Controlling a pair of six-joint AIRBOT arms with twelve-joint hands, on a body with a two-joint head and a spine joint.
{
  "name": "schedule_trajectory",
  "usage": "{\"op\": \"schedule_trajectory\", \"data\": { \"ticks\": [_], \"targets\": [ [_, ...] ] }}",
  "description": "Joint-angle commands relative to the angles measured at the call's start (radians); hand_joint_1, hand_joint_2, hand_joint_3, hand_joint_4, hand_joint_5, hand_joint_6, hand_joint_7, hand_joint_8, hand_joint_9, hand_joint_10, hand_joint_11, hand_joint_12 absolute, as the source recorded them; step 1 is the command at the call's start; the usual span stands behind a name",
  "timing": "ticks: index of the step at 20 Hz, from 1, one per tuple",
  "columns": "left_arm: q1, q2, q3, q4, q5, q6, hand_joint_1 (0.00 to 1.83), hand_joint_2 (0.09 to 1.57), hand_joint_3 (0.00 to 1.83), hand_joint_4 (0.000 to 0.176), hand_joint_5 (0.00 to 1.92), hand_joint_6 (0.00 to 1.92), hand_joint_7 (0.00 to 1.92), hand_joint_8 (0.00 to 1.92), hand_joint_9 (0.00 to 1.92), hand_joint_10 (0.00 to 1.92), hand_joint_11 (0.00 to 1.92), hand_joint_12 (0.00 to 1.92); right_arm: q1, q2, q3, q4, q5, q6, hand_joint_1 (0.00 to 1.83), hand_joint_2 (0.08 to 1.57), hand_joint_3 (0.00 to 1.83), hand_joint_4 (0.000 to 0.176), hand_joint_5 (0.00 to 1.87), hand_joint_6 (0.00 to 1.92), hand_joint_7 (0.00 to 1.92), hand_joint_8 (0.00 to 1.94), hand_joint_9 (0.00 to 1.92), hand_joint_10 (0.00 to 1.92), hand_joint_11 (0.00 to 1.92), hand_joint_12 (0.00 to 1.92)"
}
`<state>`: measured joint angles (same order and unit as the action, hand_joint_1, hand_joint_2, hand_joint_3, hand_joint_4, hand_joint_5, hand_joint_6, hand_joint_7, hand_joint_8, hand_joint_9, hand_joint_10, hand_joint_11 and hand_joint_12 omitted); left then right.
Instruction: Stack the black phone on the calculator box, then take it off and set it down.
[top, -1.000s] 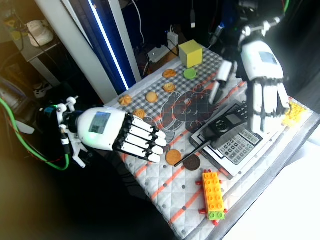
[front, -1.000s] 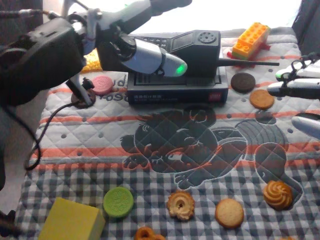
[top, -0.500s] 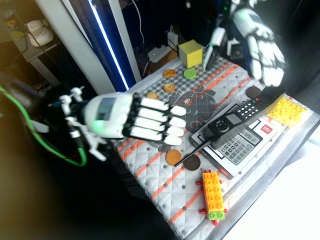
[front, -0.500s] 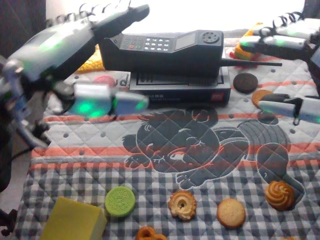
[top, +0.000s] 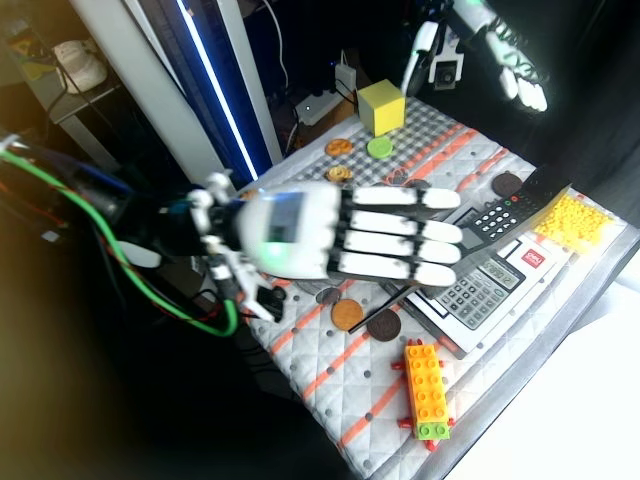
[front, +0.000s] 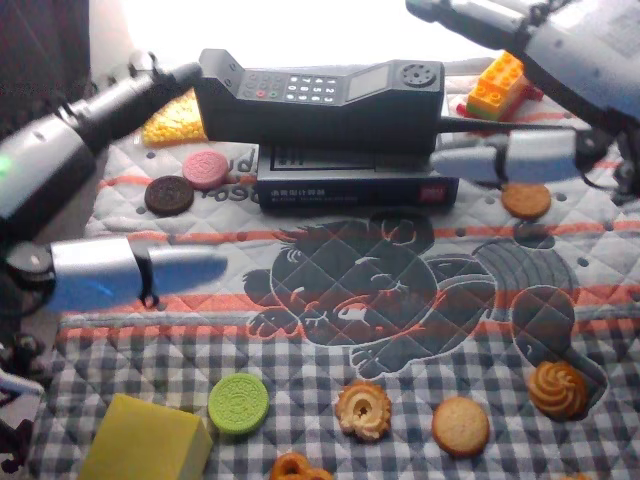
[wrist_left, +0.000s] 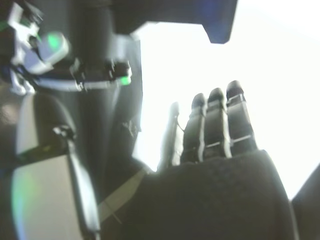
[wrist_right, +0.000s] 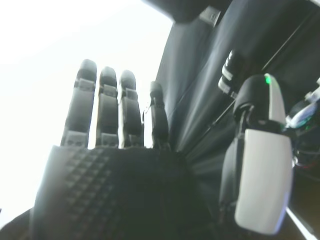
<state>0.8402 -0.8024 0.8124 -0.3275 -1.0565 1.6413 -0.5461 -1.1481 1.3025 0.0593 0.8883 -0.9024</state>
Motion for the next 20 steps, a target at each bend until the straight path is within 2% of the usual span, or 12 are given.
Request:
{"op": "schedule_trajectory", "data": {
  "ticks": [1,4,7,8,10,11,14,15,16,17,18,20],
  "targets": [
    [-0.007,0.003,0.004,0.003,-0.121,-0.008,0.76,0.88,0.0,0.089,0.17,0.0,0.23,0.01,0.22,0.01,0.0,0.67,0.029,-0.011,0.02,0.004,0.062,0.002,0.58,0.89,0.0,0.124,0.15,0.0,0.24,0.0,0.33,0.01,0.07,1.01],
    [-0.005,0.0,0.004,0.001,-0.117,-0.008,0.79,0.86,0.0,0.099,0.17,0.0,0.24,0.0,0.21,0.0,0.0,0.66,0.077,-0.07,0.086,0.0,-0.036,0.002,0.59,0.9,0.0,0.129,0.17,0.01,0.25,0.01,0.32,0.0,0.0,1.11],
    [-0.005,-0.007,0.01,-0.005,-0.105,-0.008,0.83,0.87,0.0,0.09,0.22,0.01,0.26,0.01,0.22,0.0,0.0,0.52,0.099,-0.107,0.127,0.0,-0.094,0.002,0.62,0.9,0.0,0.088,0.27,0.0,0.35,0.01,0.51,0.04,0.21,1.24],
    [-0.005,-0.008,0.011,-0.006,-0.101,-0.008,0.86,0.86,0.0,0.085,0.23,0.01,0.26,0.0,0.22,0.0,0.0,0.59,0.104,-0.117,0.137,0.0,-0.107,0.002,0.61,0.91,0.0,0.091,0.29,0.0,0.37,0.0,0.57,0.04,0.28,1.21],
    [-0.005,-0.014,0.013,-0.01,-0.093,-0.008,0.87,0.86,0.0,0.069,0.25,0.01,0.27,0.0,0.24,0.0,0.0,0.69,0.114,-0.132,0.152,-0.005,-0.127,0.002,0.63,0.96,0.0,0.055,0.42,0.01,0.55,0.01,0.66,0.03,0.28,1.15],
    [-0.005,-0.017,0.015,-0.011,-0.09,-0.008,0.84,0.86,0.0,0.077,0.25,0.01,0.28,0.01,0.26,0.01,0.0,0.74,0.12,-0.141,0.159,-0.009,-0.136,0.002,0.7,0.99,0.0,0.0,0.53,0.01,0.69,0.02,0.74,0.03,0.33,1.13],
    [-0.005,-0.022,0.018,-0.014,-0.08,-0.008,0.87,0.88,0.0,0.073,0.22,0.0,0.26,0.0,0.19,0.01,0.0,0.49,0.129,-0.154,0.169,-0.018,-0.145,0.002,0.94,1.09,0.0,0.0,0.8,0.01,1.02,0.02,1.18,0.14,0.78,1.26],
    [-0.005,-0.024,0.019,-0.016,-0.077,-0.008,0.88,0.89,0.01,0.082,0.21,0.0,0.25,0.0,0.2,0.01,0.0,0.49,0.131,-0.158,0.171,-0.021,-0.146,0.002,1.27,1.07,0.01,0.0,0.86,0.02,1.07,0.67,1.28,0.23,0.87,1.37],
    [-0.005,-0.025,0.019,-0.016,-0.074,-0.008,0.88,0.89,0.01,0.086,0.21,0.0,0.24,0.0,0.19,0.01,0.0,0.45,0.132,-0.159,0.171,-0.022,-0.146,0.002,1.16,1.11,0.0,0.0,0.95,0.78,1.16,0.96,1.31,1.06,1.07,1.71],
    [-0.004,-0.025,0.019,-0.017,-0.072,-0.008,0.87,0.9,0.0,0.082,0.21,0.0,0.25,0.0,0.19,0.0,0.0,0.47,0.132,-0.159,0.171,-0.023,-0.146,0.002,1.22,1.12,0.0,0.0,0.92,0.89,1.08,1.02,1.1,0.85,0.76,1.48],
    [-0.001,-0.025,0.018,-0.018,-0.072,-0.008,0.87,0.9,0.0,0.084,0.21,0.0,0.25,0.0,0.19,0.0,0.0,0.48,0.132,-0.159,0.17,-0.023,-0.146,0.002,1.13,1.17,0.01,0.0,0.87,1.1,1.1,0.5,1.14,0.63,0.76,1.35],
    [0.005,-0.025,0.018,-0.023,-0.072,-0.008,0.86,0.91,0.0,0.078,0.2,0.0,0.25,0.0,0.19,0.0,0.0,0.47,0.14,-0.154,0.155,-0.024,-0.137,0.002,1.11,1.21,0.0,0.0,0.82,1.21,1.25,0.1,1.27,0.28,0.83,1.05]
  ]
}}
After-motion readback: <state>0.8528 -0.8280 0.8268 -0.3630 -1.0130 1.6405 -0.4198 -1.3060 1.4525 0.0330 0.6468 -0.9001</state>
